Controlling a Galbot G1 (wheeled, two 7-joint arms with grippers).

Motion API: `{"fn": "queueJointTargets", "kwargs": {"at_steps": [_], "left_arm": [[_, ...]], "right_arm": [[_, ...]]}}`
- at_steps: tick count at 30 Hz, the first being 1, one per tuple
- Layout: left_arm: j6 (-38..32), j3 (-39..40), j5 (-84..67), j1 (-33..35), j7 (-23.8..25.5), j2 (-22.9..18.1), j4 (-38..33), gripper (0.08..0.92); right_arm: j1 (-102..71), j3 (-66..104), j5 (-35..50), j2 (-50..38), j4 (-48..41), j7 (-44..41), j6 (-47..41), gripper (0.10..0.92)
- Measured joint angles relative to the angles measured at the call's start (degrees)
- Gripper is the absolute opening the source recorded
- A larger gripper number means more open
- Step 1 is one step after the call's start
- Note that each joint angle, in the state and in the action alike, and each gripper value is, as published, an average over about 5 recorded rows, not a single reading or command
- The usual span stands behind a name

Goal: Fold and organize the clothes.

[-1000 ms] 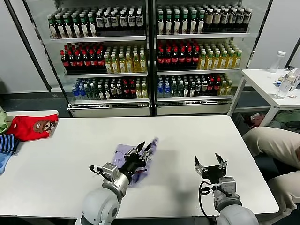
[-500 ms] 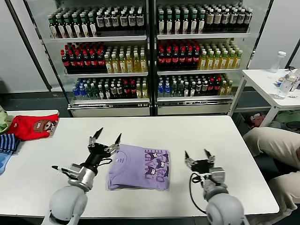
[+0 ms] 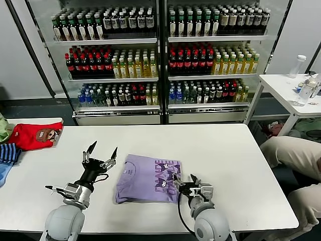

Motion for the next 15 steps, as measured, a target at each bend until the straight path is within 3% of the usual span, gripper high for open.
{"fn": "queueJointTargets", "kwargs": {"at_steps": [15], "left_arm": [[-2.6, -1.7, -1.7, 0.8, -1.9, -0.2, 1.2, 0.823]], "right_arm": [[2.1, -1.7, 5.7, 2.2, -2.8, 2.9, 0.5, 0.327]]}}
